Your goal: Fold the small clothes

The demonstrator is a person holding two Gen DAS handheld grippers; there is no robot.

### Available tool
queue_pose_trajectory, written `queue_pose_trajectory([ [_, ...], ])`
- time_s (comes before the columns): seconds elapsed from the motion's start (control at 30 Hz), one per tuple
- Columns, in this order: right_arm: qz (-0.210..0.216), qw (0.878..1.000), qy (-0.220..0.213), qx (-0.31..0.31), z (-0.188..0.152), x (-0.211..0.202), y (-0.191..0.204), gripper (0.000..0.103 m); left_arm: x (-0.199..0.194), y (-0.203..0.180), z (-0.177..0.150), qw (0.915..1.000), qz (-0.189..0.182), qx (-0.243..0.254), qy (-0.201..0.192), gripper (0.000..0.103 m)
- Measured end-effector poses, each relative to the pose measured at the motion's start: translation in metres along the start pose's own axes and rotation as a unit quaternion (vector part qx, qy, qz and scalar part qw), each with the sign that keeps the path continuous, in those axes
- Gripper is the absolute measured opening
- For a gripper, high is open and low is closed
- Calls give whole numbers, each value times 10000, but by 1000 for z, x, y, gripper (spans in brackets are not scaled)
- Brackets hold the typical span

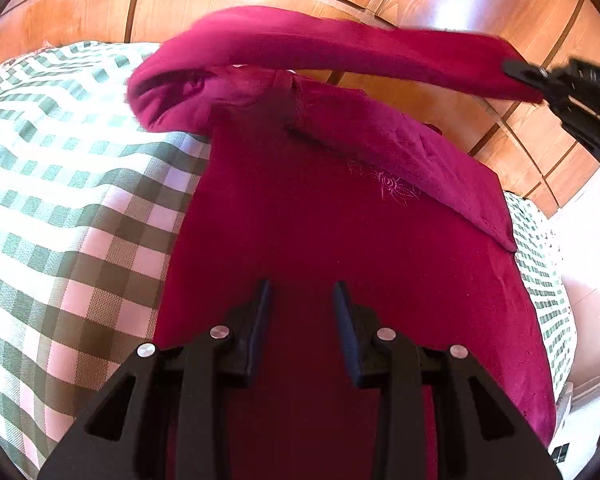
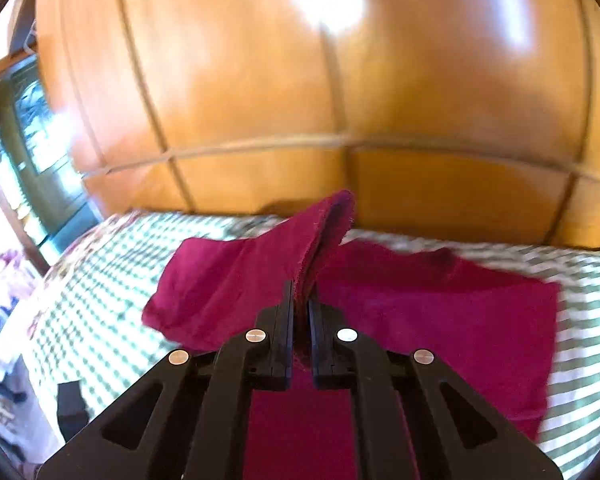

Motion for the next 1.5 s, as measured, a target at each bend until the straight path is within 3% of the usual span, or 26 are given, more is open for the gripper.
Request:
queue_pose_trajectory([
  [0.17, -693, 9965, 47, 456, -11, -13, -75, 5, 1, -1, 1, 10000, 31, 10, -4, 32],
  [0.3, -1204, 9863, 374, 1062, -42, 0, -138, 5, 1, -2, 0, 10000, 57, 29, 14, 32],
  [0.5, -1569, 9694, 914, 1650, -95, 32, -181, 5, 0, -5, 4, 9997, 159, 115, 136, 32],
  [0.57, -1566, 9693, 850, 1694, -101, 35, -182, 5, -5, -6, 8, 9995, 164, 90, 238, 32],
  [0.67, -1527, 9705, 833, 1668, -98, 31, -178, 9, -14, 2, 22, 9996, 65, -152, 219, 42],
  [0.73, -1467, 9721, 818, 1635, -96, 25, -176, 32, -21, 14, 38, 9993, -26, -356, 74, 47],
  [0.77, -1453, 9735, 725, 1610, -95, 18, -174, 58, -23, 21, 47, 9989, -47, -458, 23, 47],
  [0.8, -1490, 9742, 613, 1579, -92, 12, -175, 68, -23, 26, 54, 9985, -38, -550, -19, 48],
  [0.93, -1336, 9813, 369, 1337, -90, -5, -155, 68, -12, 47, 87, 9958, -115, -904, -31, 48],
  [1.2, -1212, 9901, 590, 383, -92, 20, -109, 68, 30, 73, 151, 9853, -503, -1620, 199, 50],
  [1.5, -1237, 9881, 672, 620, -101, 43, -116, 73, 85, 72, 190, 9743, -778, -2025, 612, 55],
])
Point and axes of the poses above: each gripper's, at about its wrist camera, not at the fingertips, and x roughly the way its jaws point, y to its left, z to its top, the point moved 2 cm from there along x, roughly the way its jaws point, and after that the axes turned 3 degrees about z, right-handed, at the moved point
